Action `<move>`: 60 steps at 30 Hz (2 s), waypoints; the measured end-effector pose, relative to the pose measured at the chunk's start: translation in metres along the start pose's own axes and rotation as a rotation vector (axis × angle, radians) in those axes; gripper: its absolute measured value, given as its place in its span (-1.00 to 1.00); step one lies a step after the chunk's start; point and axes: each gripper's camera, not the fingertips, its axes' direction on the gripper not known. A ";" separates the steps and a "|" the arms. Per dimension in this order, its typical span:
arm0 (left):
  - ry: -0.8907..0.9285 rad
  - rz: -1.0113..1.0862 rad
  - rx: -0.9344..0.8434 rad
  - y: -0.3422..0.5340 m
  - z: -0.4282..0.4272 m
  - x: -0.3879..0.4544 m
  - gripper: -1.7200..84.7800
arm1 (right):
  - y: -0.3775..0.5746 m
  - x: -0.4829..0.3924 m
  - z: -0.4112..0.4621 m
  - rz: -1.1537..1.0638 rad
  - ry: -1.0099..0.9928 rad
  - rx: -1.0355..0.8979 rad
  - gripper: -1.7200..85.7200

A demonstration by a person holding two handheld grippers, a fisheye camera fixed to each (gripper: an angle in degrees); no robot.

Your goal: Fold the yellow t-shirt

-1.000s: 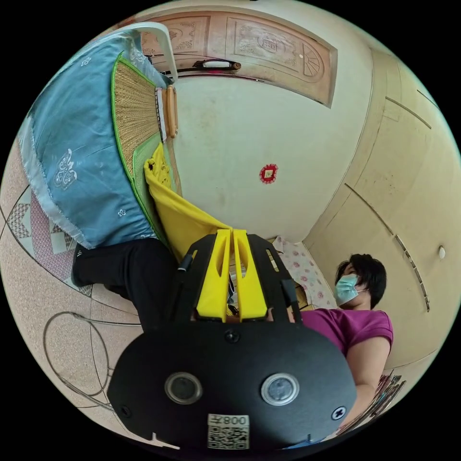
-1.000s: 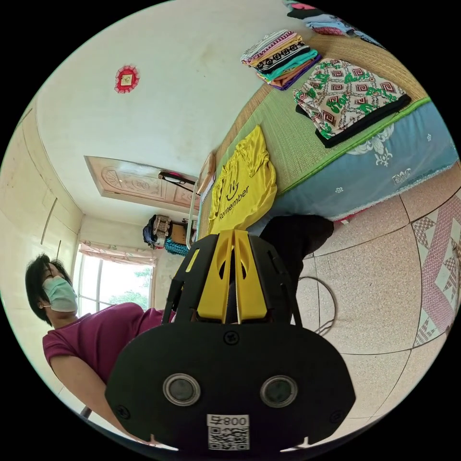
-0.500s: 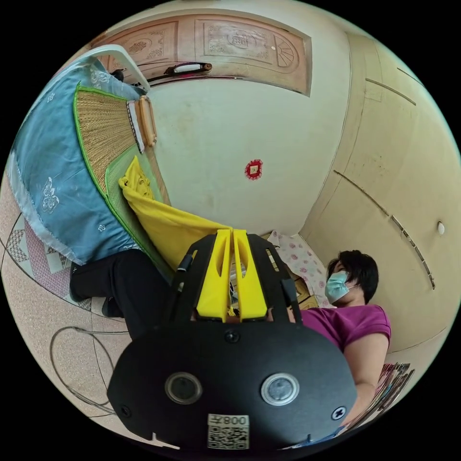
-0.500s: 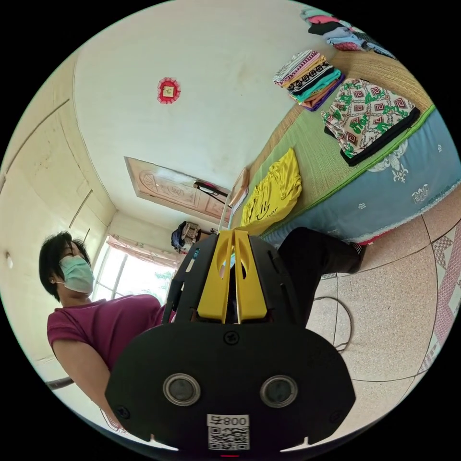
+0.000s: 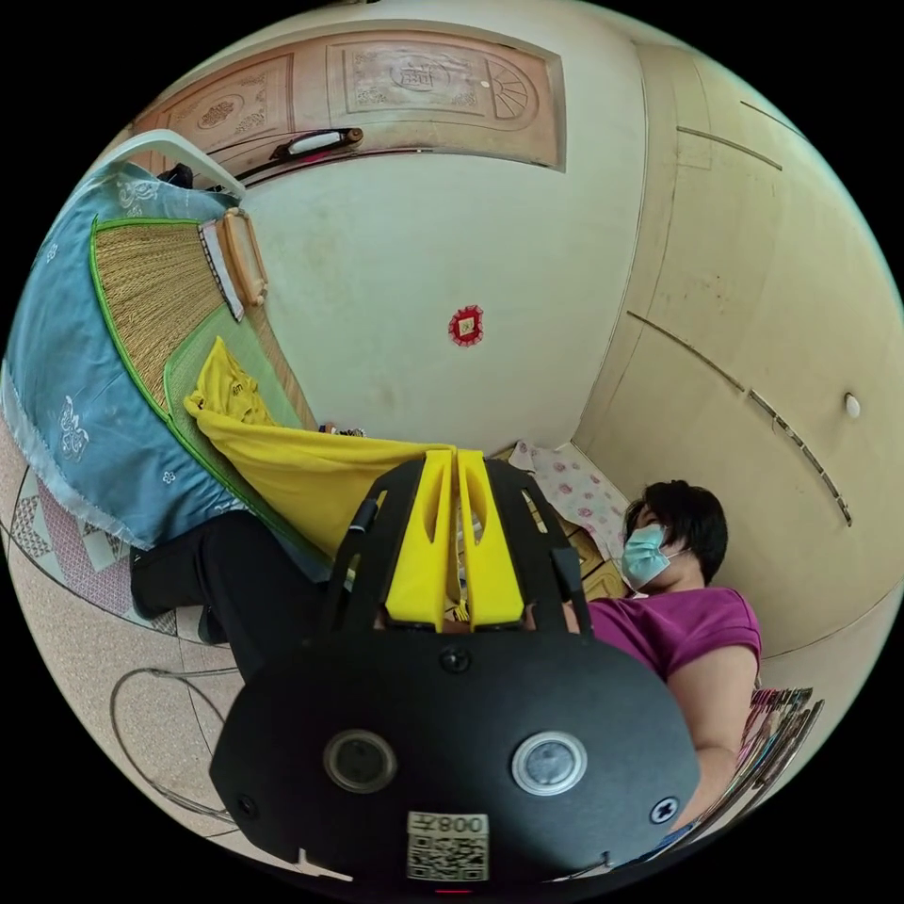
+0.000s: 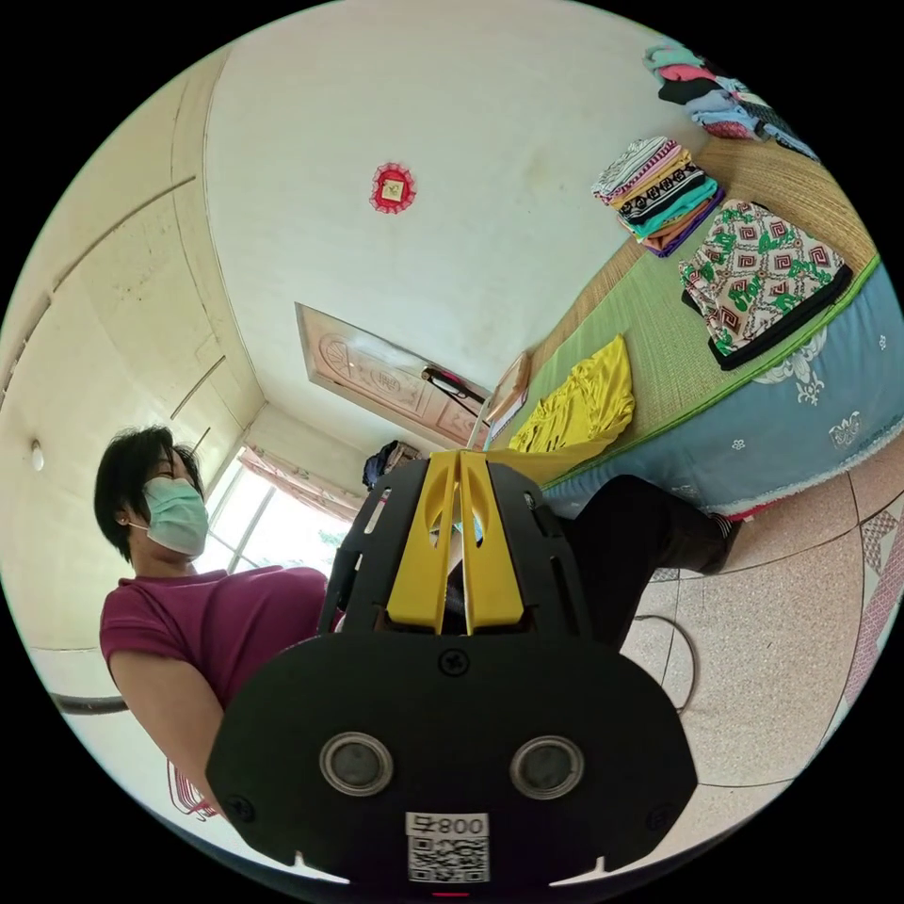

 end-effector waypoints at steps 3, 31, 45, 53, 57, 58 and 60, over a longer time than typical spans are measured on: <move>0.013 0.031 -0.003 -0.009 0.008 0.010 -0.94 | 0.007 -0.008 -0.009 -0.023 -0.014 0.019 -0.96; 0.017 0.034 -0.015 -0.074 0.066 -0.074 -0.94 | 0.001 0.044 0.014 -0.033 -0.056 0.050 -0.96; -0.044 0.007 -0.035 -0.145 0.120 -0.203 -0.95 | -0.077 0.144 0.091 -0.018 -0.036 0.037 -0.96; -0.115 -0.017 -0.027 -0.191 0.157 -0.294 -0.94 | -0.139 0.230 0.153 0.025 -0.002 -0.001 -0.96; -0.163 -0.032 -0.041 -0.213 0.178 -0.349 -0.94 | -0.161 0.274 0.178 0.066 0.028 -0.012 -0.96; -0.178 -0.037 -0.049 -0.219 0.183 -0.366 -0.94 | -0.168 0.289 0.186 0.082 0.039 -0.016 -0.96; -0.205 -0.050 -0.054 -0.226 0.190 -0.392 -0.94 | -0.177 0.312 0.198 0.102 0.057 -0.025 -0.96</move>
